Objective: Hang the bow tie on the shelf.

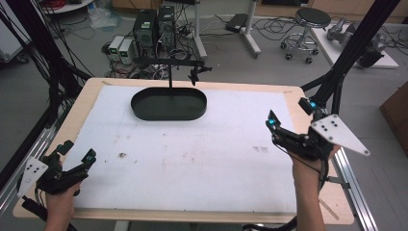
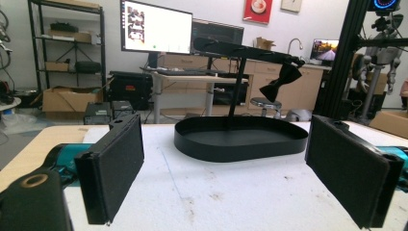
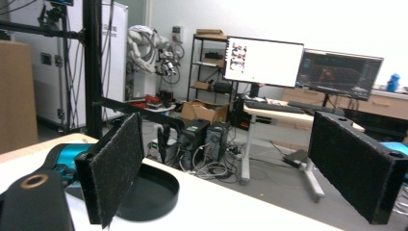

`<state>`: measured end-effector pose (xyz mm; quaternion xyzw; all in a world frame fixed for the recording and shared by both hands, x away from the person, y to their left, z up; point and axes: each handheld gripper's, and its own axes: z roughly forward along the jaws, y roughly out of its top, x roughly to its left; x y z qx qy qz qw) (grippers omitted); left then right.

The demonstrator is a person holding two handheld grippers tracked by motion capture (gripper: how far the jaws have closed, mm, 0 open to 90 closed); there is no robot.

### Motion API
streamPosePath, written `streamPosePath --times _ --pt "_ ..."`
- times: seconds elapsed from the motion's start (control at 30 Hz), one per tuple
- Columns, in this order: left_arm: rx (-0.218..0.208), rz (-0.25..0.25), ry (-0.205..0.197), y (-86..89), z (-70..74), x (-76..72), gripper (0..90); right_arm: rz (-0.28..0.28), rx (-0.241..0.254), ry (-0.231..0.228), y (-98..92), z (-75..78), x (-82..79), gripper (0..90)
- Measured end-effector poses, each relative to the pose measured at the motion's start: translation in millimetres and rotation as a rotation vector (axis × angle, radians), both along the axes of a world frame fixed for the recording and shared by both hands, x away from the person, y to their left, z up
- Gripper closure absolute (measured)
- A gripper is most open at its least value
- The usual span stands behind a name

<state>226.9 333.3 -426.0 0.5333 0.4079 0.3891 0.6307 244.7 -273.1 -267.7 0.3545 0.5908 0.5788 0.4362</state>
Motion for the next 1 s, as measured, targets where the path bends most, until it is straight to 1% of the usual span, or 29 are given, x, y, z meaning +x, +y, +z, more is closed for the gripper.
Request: streamPosePath --times 0.03,0.07,0.1,0.17,0.2,0.23,0.27,0.3,0.37,0.43,0.47,0.5,0.53,0.57,0.6,0.63,0.67,0.7,0.73,0.8,0.83,0.9,1.0 --pt "0.0 0.001 0.001 0.4 0.2 -0.2 13.8 -0.005 0.006 0.005 -4.8 -3.3 -4.2 11.5" --pt "0.001 0.004 0.001 0.5 0.5 -0.5 13.8 -0.005 0.006 0.005 -4.8 -3.3 -4.2 11.5" --pt "0.0 0.006 -0.001 0.3 0.6 -0.7 13.8 -0.011 0.008 0.002 -9.8 -6.9 -7.7 11.6" --pt "0.005 0.007 0.0 0.1 0.8 -1.2 13.8 -0.018 0.023 0.01 -19.0 -15.6 -15.0 11.5" --pt "0.007 0.012 0.001 -0.7 0.8 -1.6 13.7 -0.03 0.036 0.021 -27.1 -26.3 -21.1 11.6" --pt "0.007 0.012 0.001 -0.7 0.8 -1.6 13.7 -0.03 0.036 0.021 -27.1 -26.3 -21.1 11.6" --pt "0.009 0.012 0.0 -0.7 0.9 -1.5 13.7 -0.037 0.04 0.027 -34.5 -38.3 -26.3 11.5" --pt "0.01 0.013 0.001 -0.8 0.9 -1.5 13.7 -0.037 0.04 0.027 -34.5 -38.3 -26.3 11.5" --pt "0.01 0.021 -0.003 -1.3 1.1 -1.6 13.7 -0.051 0.044 0.031 -40.6 -50.2 -29.7 11.5" --pt "0.016 0.026 -0.004 -1.3 1.5 -1.8 13.6 -0.05 0.025 0.045 -45.8 -59.5 -28.6 11.5" --pt "0.02 0.03 -0.007 -1.3 1.5 -1.9 13.7 -0.046 0.053 0.053 -49.7 -69.4 -29.2 11.5" --pt "0.024 0.034 -0.009 -0.9 1.3 -2.2 13.6 -0.039 0.071 0.058 -51.2 -75.7 -29.8 11.5" --pt "0.026 0.035 -0.01 -0.4 1.0 -2.0 13.6 -0.039 0.071 0.058 -51.2 -75.7 -29.8 11.5" --pt "0.026 0.037 -0.008 0.0 0.6 -1.7 13.7 -0.036 0.069 0.054 -52.3 -90.1 -31.5 11.5" --pt "0.025 0.037 -0.006 0.4 0.2 -0.9 13.7 -0.036 0.069 0.054 -52.3 -90.1 -31.5 11.5" --pt "0.024 0.038 -0.002 0.3 -0.3 -0.1 13.7 -0.028 0.07 0.062 -52.1 -97.0 -31.4 11.5" --pt "0.027 0.041 0.003 -0.3 -0.9 1.1 13.7 -0.019 0.043 0.071 -51.1 -109.0 -30.3 11.5" --pt "0.027 0.041 0.003 -0.3 -0.9 1.1 13.6 -0.019 0.043 0.071 -51.1 -109.0 -30.3 11.5" --pt "0.026 0.041 0.002 -1.3 -1.0 1.7 13.6 -0.016 0.036 0.07 -50.7 -112.2 -29.7 11.5" --pt "0.033 0.037 0.001 -2.6 -0.4 2.2 13.7 -0.01 0.04 0.077 -50.4 -119.5 -28.6 11.5" --pt "0.028 0.038 -0.003 -3.6 -0.4 2.2 13.7 -0.007 0.039 0.077 -50.1 -122.7 -28.1 11.5" --pt "0.033 0.038 0.0 -4.2 -0.8 1.7 13.7 -0.006 0.023 0.087 -49.6 -131.2 -26.9 11.5" --pt "0.036 0.035 0.003 -4.9 -1.4 2.8 13.7 -0.01 0.025 0.09 -50.3 -134.8 -26.1 11.5"
